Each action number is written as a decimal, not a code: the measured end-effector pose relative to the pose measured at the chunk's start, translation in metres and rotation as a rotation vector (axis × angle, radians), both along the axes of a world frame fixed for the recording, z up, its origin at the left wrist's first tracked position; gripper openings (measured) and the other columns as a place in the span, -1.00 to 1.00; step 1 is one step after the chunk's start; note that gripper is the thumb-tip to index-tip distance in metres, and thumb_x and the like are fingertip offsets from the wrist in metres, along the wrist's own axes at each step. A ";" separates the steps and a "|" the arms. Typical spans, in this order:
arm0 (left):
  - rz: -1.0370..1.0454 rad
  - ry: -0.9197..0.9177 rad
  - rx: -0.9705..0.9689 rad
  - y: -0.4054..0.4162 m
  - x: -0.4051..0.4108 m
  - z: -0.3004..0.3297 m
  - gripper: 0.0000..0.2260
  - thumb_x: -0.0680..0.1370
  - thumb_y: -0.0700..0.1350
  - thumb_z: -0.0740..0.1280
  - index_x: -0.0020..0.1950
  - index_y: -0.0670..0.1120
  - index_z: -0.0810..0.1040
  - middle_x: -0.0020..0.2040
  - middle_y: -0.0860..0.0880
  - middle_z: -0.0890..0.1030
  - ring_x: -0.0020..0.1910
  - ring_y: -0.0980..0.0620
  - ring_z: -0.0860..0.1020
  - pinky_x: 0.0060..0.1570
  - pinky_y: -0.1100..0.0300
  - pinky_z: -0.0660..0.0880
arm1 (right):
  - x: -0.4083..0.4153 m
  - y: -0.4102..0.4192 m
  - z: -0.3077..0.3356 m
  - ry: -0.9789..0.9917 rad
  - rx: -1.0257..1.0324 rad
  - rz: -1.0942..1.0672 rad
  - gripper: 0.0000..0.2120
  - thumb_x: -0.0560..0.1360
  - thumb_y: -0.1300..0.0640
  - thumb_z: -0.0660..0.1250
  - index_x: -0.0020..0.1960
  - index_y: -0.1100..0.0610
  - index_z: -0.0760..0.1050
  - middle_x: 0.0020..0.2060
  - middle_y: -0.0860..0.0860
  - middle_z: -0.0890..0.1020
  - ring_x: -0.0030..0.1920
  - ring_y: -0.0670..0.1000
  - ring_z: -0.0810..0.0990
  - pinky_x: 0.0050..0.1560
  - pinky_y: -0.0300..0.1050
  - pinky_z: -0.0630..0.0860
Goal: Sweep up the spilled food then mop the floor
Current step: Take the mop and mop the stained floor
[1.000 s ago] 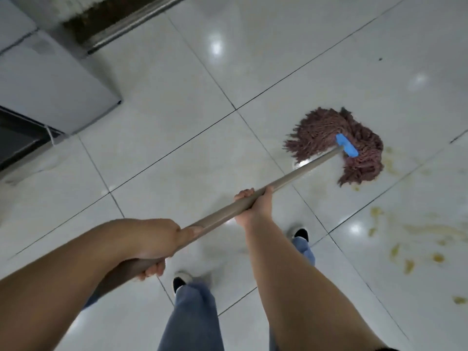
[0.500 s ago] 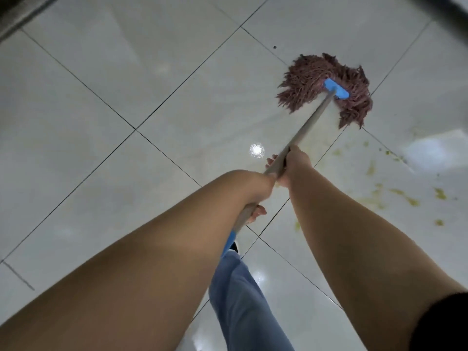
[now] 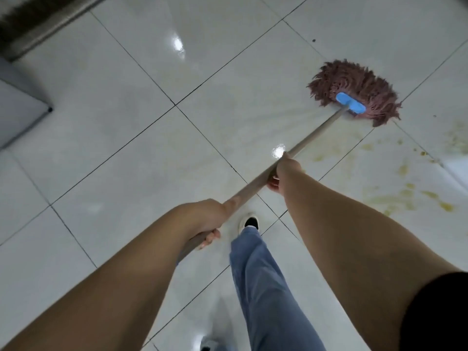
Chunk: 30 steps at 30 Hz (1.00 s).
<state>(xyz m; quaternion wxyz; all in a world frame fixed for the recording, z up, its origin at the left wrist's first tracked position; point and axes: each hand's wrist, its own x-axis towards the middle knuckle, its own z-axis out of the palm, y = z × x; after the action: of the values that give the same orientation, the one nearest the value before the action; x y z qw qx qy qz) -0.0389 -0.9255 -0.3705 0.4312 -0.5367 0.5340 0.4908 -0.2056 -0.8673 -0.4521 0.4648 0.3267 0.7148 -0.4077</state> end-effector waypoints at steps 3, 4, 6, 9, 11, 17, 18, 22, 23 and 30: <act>-0.018 -0.015 -0.072 0.005 0.088 0.012 -0.43 0.47 0.40 0.08 -0.26 -0.14 0.30 -0.70 0.02 0.36 -0.72 0.06 0.25 -0.58 0.39 0.26 | 0.087 0.008 0.015 -0.104 -0.092 -0.027 -0.60 0.59 -0.08 0.16 -0.22 0.24 0.32 -0.32 0.13 0.51 -0.32 0.12 0.54 -0.40 0.06 0.51; -0.022 -0.009 -0.085 0.008 0.118 0.018 -0.43 0.46 0.41 0.09 -0.27 -0.13 0.30 -0.70 0.02 0.35 -0.71 0.06 0.25 -0.58 0.39 0.25 | 0.117 0.013 0.019 -0.121 -0.128 -0.021 -0.62 0.59 -0.06 0.16 -0.18 0.25 0.33 -0.31 0.14 0.53 -0.32 0.13 0.55 -0.43 0.04 0.51; -0.017 0.009 -0.102 0.016 0.182 0.032 -0.43 0.45 0.41 0.11 -0.29 -0.13 0.30 -0.69 0.02 0.35 -0.70 0.06 0.26 -0.57 0.40 0.25 | 0.180 0.026 0.024 -0.167 -0.245 -0.053 -0.67 0.60 -0.02 0.17 0.01 0.28 0.39 -0.17 0.18 0.60 -0.17 0.18 0.62 -0.44 0.02 0.53; 0.006 -0.026 -0.115 0.038 0.284 0.062 -0.44 0.44 0.41 0.13 -0.31 -0.12 0.31 -0.67 0.02 0.35 -0.70 0.06 0.26 -0.56 0.38 0.25 | 0.283 0.047 0.030 -0.276 -0.376 -0.093 -0.58 0.61 -0.02 0.16 0.28 0.29 0.35 0.17 0.23 0.56 0.16 0.19 0.57 -0.19 0.06 0.53; 0.045 -0.072 -0.106 0.057 0.350 0.086 -0.44 0.43 0.41 0.14 -0.30 -0.12 0.31 -0.66 0.02 0.34 -0.69 0.06 0.26 -0.55 0.37 0.25 | 0.353 0.063 0.041 -0.375 -0.432 -0.093 -0.58 0.61 -0.05 0.13 0.27 0.27 0.33 0.25 0.22 0.51 0.22 0.19 0.52 -0.08 0.07 0.50; 0.120 -0.219 -0.080 0.102 0.494 0.162 -0.44 0.42 0.41 0.16 -0.30 -0.11 0.32 -0.62 0.00 0.35 -0.67 0.02 0.28 -0.54 0.37 0.26 | 0.494 0.094 0.081 -0.576 -0.440 -0.201 -0.58 0.58 -0.15 0.13 0.16 0.21 0.25 -0.07 0.26 0.55 0.05 0.18 0.59 -0.08 0.08 0.51; 0.116 -0.243 -0.096 0.106 0.506 0.173 -0.44 0.43 0.41 0.15 -0.30 -0.12 0.34 -0.62 0.00 0.37 -0.67 0.02 0.29 -0.55 0.37 0.27 | 0.502 0.094 0.083 -0.573 -0.423 -0.223 -0.59 0.59 -0.14 0.11 0.16 0.22 0.27 -0.15 0.24 0.54 -0.05 0.17 0.60 -0.12 0.07 0.51; 0.050 -0.292 -0.157 0.122 0.520 0.190 -0.43 0.48 0.37 0.09 -0.24 -0.16 0.39 -0.61 -0.02 0.45 -0.66 0.03 0.32 -0.56 0.35 0.29 | 0.516 0.095 0.082 -0.557 -0.342 -0.228 -0.64 0.62 -0.04 0.01 -0.04 0.25 0.35 -0.31 0.14 0.48 -0.36 0.08 0.48 -0.34 -0.03 0.47; 0.020 -0.299 -0.153 0.125 0.516 0.187 -0.42 0.49 0.37 0.05 -0.20 -0.16 0.40 -0.55 -0.04 0.48 -0.63 0.03 0.34 -0.55 0.34 0.30 | 0.516 0.095 0.079 -0.551 -0.323 -0.246 -0.66 0.62 0.00 0.01 -0.11 0.24 0.34 -0.34 0.12 0.46 -0.40 0.05 0.44 -0.37 -0.05 0.45; -0.199 -0.368 -0.157 0.117 0.460 0.175 -0.33 0.49 0.38 -0.10 -0.09 -0.18 0.48 -0.44 -0.06 0.53 -0.63 0.08 0.40 -0.62 0.35 0.36 | 0.479 0.077 0.066 -0.487 -0.326 -0.409 -0.63 0.59 -0.05 0.03 -0.28 0.17 0.27 -0.48 0.03 0.30 -0.72 -0.04 0.29 -0.54 -0.37 0.39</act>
<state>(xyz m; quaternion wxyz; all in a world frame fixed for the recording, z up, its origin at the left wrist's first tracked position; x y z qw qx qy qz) 0.4212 -0.8084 -0.1951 0.5248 -0.5935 0.5333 0.2966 0.2734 -0.7898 -0.3859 0.5763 0.4722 0.4287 -0.5111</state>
